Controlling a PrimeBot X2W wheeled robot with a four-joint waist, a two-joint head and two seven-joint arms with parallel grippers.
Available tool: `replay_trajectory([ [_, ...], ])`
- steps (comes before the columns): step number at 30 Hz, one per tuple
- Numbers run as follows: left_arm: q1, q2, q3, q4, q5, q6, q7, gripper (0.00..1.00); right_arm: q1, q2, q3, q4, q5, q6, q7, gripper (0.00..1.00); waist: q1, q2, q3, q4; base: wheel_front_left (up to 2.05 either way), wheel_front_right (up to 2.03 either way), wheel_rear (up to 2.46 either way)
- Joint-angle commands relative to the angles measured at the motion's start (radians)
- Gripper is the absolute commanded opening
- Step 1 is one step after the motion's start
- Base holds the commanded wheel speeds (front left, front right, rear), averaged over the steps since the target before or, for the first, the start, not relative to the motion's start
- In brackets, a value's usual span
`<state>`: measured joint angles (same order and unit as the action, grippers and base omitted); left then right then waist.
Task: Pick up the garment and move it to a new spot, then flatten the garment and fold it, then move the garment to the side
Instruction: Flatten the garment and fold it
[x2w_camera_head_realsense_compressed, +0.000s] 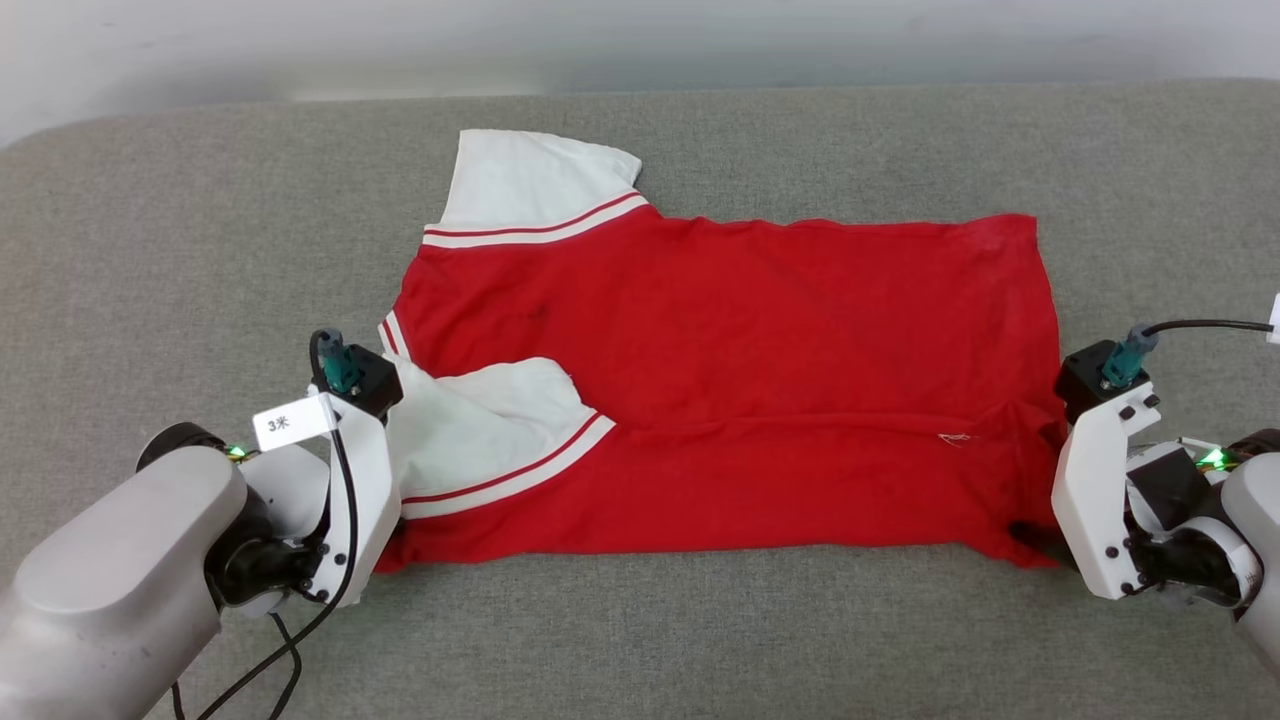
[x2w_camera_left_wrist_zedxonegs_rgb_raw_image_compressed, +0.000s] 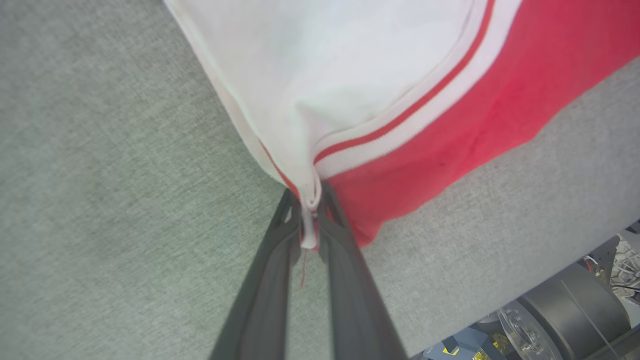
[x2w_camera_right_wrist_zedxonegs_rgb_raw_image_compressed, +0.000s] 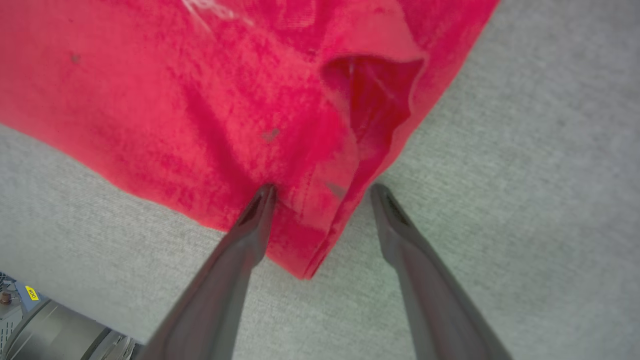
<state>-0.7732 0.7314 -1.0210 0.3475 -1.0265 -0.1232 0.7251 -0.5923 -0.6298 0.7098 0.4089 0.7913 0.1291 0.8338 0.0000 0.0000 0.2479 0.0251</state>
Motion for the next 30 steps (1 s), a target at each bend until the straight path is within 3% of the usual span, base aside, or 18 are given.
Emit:
replay_trajectory([
  [1, 0.006, -0.003, -0.001, 0.002, -0.006, -0.003, -0.009, 0.0, 0.064, 0.044, 0.048, 0.03, 0.015, 0.003, -0.009, 1.0, 0.0, 0.0, 0.002, -0.002, 0.0, 0.0, 0.0],
  [3, 0.014, 0.0, -0.001, 0.005, -0.009, -0.003, -0.014, 0.0, 0.062, 0.047, 0.066, 0.037, 0.022, 0.003, -0.032, 1.0, 0.0, 0.0, 0.001, -0.005, 0.0, 0.0, 0.0],
  [4, 0.019, 0.002, -0.001, 0.006, -0.012, -0.003, -0.016, 0.0, 0.055, 0.044, 0.071, 0.037, 0.029, 0.003, -0.044, 0.0, 0.0, 0.0, -0.001, -0.008, 0.0, 0.0, 0.0],
  [15, 0.061, 0.031, 0.014, 0.002, -0.055, -0.004, -0.039, 0.0, -0.007, -0.067, 0.096, -0.036, 0.089, 0.001, -0.168, 0.0, 0.0, 0.0, -0.088, -0.017, 0.0, 0.0, 0.0],
  [25, 0.156, 0.1, -0.013, -0.102, -0.077, 0.015, -0.023, 0.0, 0.099, -0.228, 0.107, -0.175, 0.162, 0.001, -0.215, 0.0, 0.0, 0.0, -0.16, -0.013, 0.0, 0.0, 0.0],
  [30, 0.211, 0.109, -0.028, -0.141, -0.086, 0.04, -0.034, 0.0, 0.18, -0.275, 0.093, -0.216, 0.177, 0.001, -0.203, 0.0, 0.0, 0.0, -0.156, -0.017, 0.0, 0.0, 0.0],
])
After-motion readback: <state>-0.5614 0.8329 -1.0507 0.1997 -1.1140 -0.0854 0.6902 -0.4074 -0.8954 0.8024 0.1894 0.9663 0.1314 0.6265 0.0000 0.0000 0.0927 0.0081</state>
